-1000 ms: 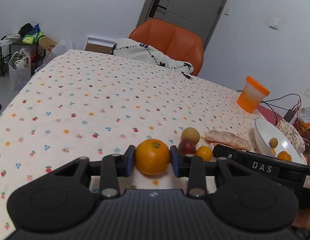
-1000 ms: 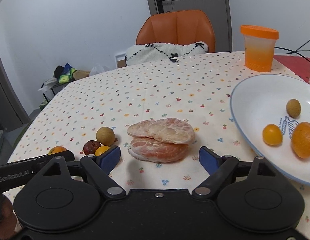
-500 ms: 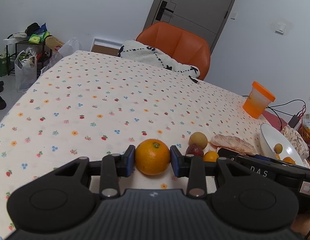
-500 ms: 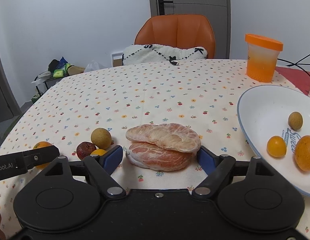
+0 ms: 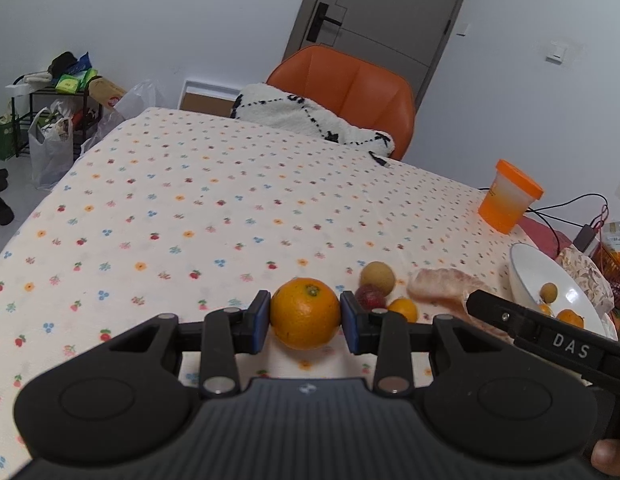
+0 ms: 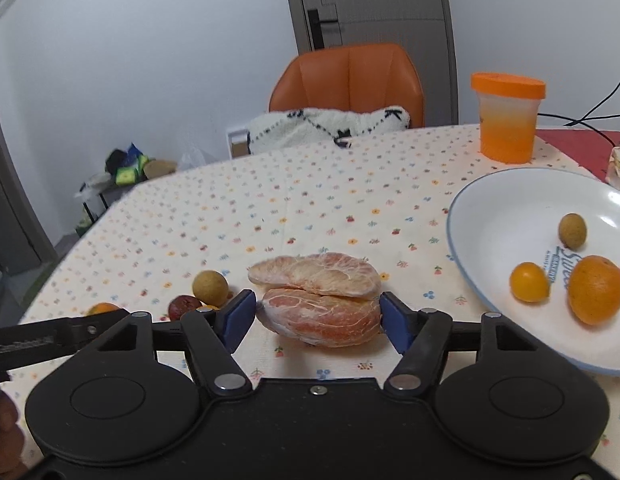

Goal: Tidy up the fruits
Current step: 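Grasp the peeled pomelo segment with the right tool while the left tool holds the orange, then carry the pomelo segment onto the plate with the right tool while the left tool drops the orange there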

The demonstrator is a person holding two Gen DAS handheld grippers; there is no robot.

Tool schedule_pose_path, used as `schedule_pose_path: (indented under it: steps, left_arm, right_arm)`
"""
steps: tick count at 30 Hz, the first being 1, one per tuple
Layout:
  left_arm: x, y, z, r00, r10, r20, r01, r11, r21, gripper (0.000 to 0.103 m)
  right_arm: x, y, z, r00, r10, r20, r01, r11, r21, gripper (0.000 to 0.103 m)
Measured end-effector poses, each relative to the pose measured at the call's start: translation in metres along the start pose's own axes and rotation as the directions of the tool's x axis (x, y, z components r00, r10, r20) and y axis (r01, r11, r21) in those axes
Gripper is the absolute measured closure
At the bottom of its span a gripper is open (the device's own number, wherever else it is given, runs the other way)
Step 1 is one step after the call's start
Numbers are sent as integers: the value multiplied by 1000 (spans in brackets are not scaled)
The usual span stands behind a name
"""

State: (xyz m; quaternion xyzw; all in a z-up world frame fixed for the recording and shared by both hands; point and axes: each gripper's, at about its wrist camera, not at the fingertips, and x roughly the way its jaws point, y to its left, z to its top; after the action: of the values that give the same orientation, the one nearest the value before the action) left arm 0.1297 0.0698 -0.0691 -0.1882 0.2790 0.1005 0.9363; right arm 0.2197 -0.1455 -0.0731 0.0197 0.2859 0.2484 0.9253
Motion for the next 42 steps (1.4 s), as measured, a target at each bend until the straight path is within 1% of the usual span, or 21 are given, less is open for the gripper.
schedule_pose_path:
  steps: [4, 13, 24, 31, 42]
  left_arm:
    - [-4, -9, 0, 1000, -13, 7, 13, 1000, 15, 67]
    - [-6, -37, -1, 999, -49, 3, 48, 997, 63, 67]
    - [-6, -76, -2, 997, -81, 1, 80, 989, 123, 67]
    - [-5, -94, -1, 995, -102, -2, 101, 983, 151, 67]
    - [2, -122, -3, 991, -133, -13, 133, 973, 189, 67]
  right_arm:
    - [-12, -6, 2, 1000, 14, 28, -15, 1000, 16, 38]
    - [-36, -17, 2, 997, 17, 82, -20, 999, 42, 38]
    - [-59, -41, 1, 990, -8, 141, -2, 998, 69, 38]
    - [-71, -58, -1, 987, -24, 159, 8, 995, 96, 38]
    - [-83, -86, -5, 981, -75, 177, 51, 989, 137, 38]
